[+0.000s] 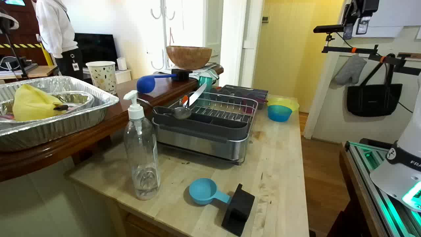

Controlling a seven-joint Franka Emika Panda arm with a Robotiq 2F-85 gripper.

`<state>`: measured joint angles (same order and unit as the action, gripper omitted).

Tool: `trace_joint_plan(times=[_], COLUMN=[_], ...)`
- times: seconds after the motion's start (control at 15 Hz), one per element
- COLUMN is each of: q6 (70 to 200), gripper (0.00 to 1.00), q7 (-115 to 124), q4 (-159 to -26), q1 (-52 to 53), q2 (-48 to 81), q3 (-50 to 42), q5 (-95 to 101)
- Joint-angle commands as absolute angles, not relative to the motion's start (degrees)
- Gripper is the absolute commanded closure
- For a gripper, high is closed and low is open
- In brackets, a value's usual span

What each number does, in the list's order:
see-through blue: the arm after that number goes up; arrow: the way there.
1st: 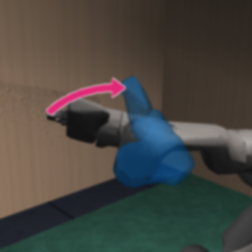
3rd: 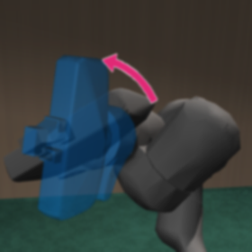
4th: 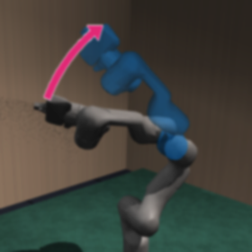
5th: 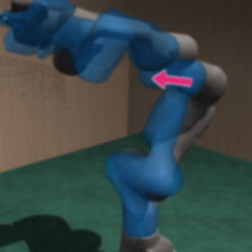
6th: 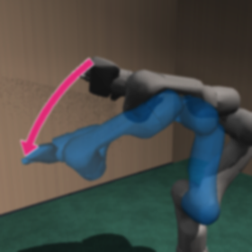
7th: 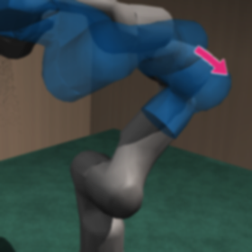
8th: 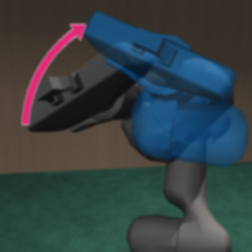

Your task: Put the pink spoon on the plate rack, then put the blue bowl on the plate and then the yellow cup

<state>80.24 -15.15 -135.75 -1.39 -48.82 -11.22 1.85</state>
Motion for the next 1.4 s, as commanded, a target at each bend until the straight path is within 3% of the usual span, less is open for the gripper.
trace_joint_plan(times=[0.0, 0.47, 1.33], q6=[80.1, 82.0, 103.2], gripper=[0.00, 0.00, 0.00], q7=[-15.2, -14.1, -21.9], q4=[-135.6, -135.8, -135.6], q1=[-1.5, -2.4, -8.4], q2=[-48.7, -48.1, -36.4], q3=[-11.1, -11.4, -24.8], q5=[1.8, 2.4, 4.7])
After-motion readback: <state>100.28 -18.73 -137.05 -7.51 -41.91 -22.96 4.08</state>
